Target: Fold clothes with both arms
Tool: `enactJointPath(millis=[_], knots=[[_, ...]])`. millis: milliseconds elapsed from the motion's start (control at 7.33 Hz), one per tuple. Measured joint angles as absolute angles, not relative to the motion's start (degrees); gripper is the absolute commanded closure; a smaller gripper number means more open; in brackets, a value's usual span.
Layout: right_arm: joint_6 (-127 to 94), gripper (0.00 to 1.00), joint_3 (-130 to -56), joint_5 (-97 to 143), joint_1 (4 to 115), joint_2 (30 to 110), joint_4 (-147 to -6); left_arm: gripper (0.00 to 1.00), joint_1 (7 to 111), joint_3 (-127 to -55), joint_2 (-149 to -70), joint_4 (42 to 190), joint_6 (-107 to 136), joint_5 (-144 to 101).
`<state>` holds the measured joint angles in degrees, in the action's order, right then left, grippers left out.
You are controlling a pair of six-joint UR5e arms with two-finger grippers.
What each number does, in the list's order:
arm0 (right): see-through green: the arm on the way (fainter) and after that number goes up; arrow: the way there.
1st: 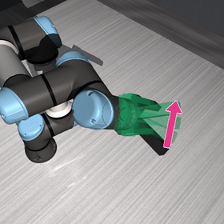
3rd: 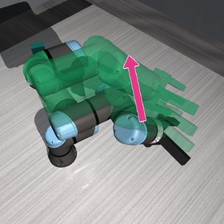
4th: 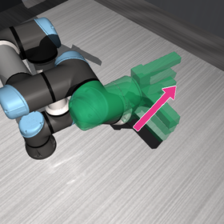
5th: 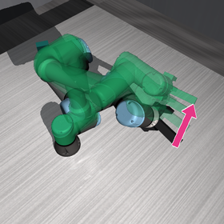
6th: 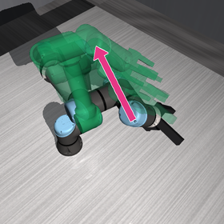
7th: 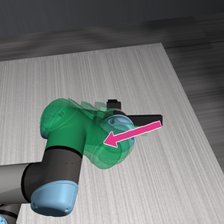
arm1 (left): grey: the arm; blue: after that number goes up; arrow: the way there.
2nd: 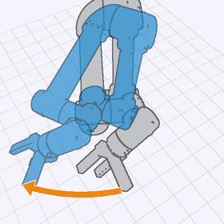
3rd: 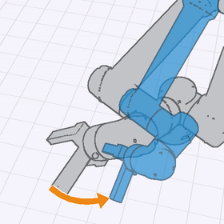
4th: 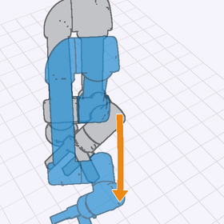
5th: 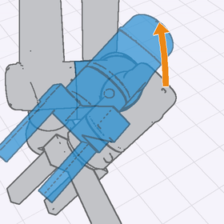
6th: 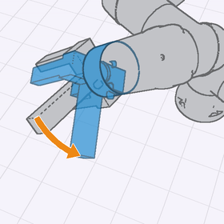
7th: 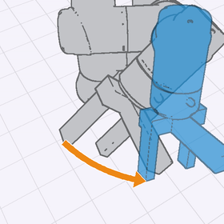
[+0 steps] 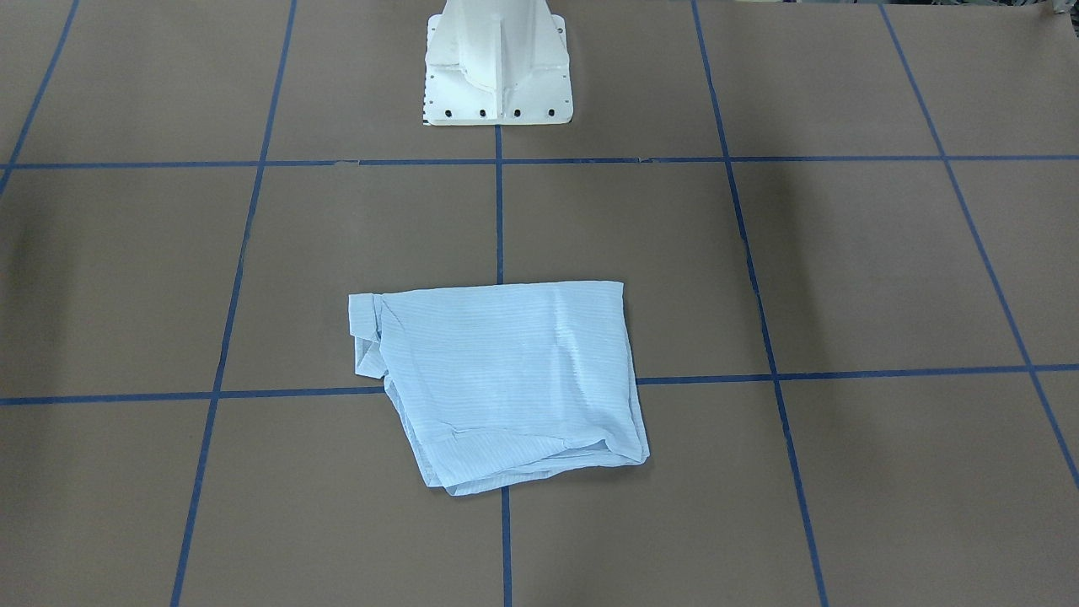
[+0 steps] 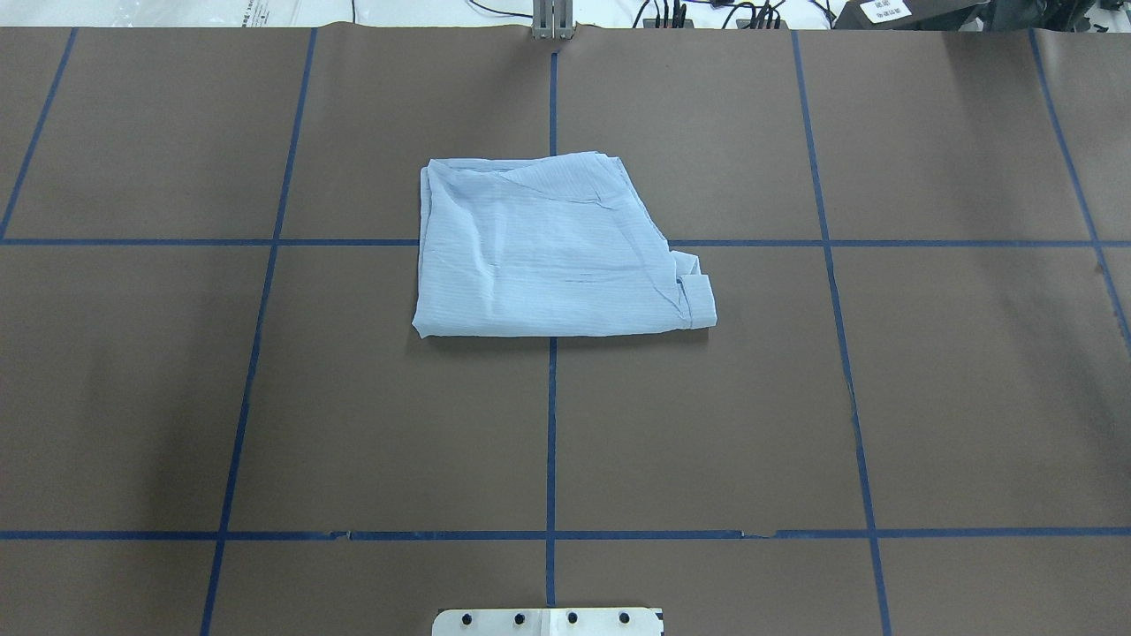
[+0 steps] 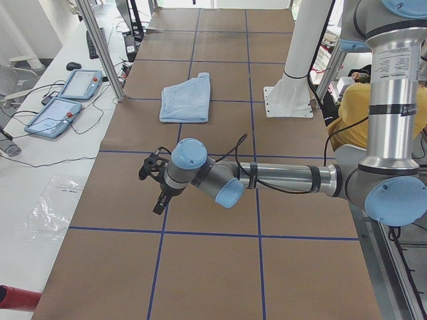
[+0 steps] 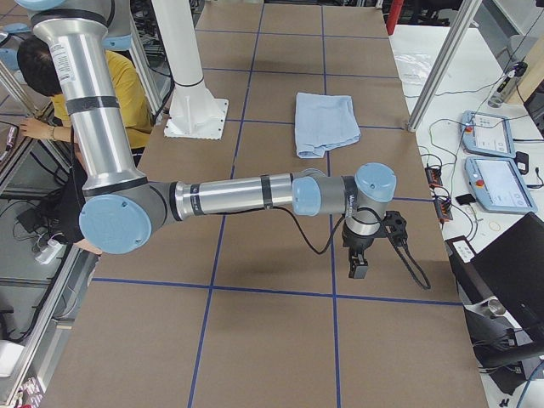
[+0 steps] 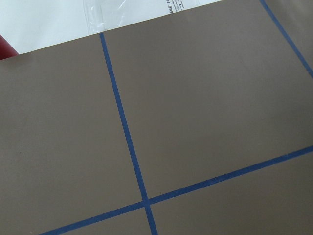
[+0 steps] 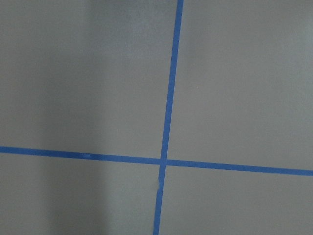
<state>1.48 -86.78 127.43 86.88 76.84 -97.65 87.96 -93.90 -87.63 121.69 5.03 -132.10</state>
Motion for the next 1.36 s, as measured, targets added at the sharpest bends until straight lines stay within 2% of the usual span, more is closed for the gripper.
enactJointPath(millis=[546,1365], knots=[[2.03,0.00,-89.89,130.62,85.46,82.34,-98.16,0.00,88.32,-94.82,-90.85,113.38,2.77,-131.20],[1.46,0.00,-97.39,130.00,83.78,84.56,-97.92,0.00,88.33,-101.04,-86.06,109.94,3.71,-135.27]])
